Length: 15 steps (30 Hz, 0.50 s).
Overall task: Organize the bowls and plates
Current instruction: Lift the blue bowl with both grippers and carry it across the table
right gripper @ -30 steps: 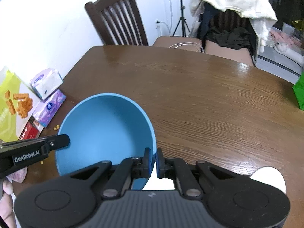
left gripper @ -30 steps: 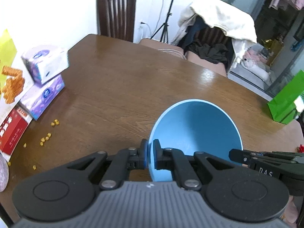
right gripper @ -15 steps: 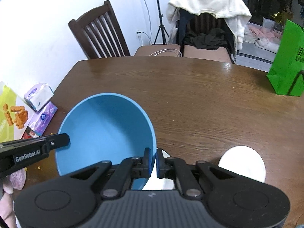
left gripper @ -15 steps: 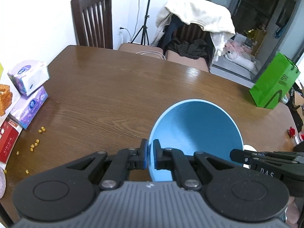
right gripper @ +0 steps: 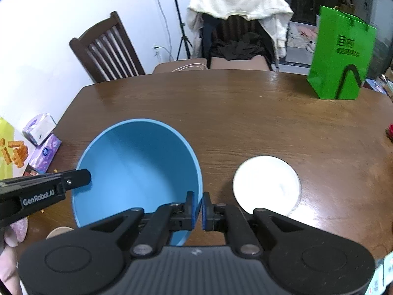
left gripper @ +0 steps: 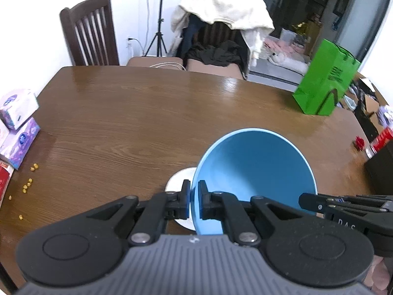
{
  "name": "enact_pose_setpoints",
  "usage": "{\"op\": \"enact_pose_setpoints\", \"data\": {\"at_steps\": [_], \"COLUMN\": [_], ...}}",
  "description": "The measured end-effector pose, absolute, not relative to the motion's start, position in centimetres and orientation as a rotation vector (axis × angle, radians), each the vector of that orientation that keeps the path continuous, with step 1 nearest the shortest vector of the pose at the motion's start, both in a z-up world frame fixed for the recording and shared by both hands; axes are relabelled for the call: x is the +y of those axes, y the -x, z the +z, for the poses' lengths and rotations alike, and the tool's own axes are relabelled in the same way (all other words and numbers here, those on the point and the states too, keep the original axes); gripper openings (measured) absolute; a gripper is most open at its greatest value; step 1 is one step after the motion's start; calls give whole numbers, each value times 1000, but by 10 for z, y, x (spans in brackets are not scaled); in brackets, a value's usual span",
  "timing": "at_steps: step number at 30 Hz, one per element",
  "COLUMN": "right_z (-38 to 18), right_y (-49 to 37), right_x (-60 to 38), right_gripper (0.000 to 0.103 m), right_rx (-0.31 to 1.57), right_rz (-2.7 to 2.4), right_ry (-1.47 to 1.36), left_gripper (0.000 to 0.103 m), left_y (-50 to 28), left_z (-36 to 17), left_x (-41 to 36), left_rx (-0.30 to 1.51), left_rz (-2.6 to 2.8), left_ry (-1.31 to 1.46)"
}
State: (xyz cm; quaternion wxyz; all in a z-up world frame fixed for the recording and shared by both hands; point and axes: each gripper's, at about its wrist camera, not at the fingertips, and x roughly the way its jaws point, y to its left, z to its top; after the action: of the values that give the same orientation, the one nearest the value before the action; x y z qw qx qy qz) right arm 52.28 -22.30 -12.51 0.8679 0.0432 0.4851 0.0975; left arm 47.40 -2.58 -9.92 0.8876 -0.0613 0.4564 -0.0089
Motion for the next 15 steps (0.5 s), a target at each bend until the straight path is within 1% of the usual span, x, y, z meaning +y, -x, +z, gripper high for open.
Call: {"op": "enact_pose_setpoints", "data": {"at_steps": [15], "right_z": [-130], "right_y": [-458], "right_x": [-286], "right_gripper": [5], "right_rx": [1010], "right_rz": [118], "right_ry": [-143], "left_gripper": [7], "left_y": [-429], "left_z": [-102], "left_x": [-91], "left_rx": [966], "left_rz": [-110], "left_ry": [50]}}
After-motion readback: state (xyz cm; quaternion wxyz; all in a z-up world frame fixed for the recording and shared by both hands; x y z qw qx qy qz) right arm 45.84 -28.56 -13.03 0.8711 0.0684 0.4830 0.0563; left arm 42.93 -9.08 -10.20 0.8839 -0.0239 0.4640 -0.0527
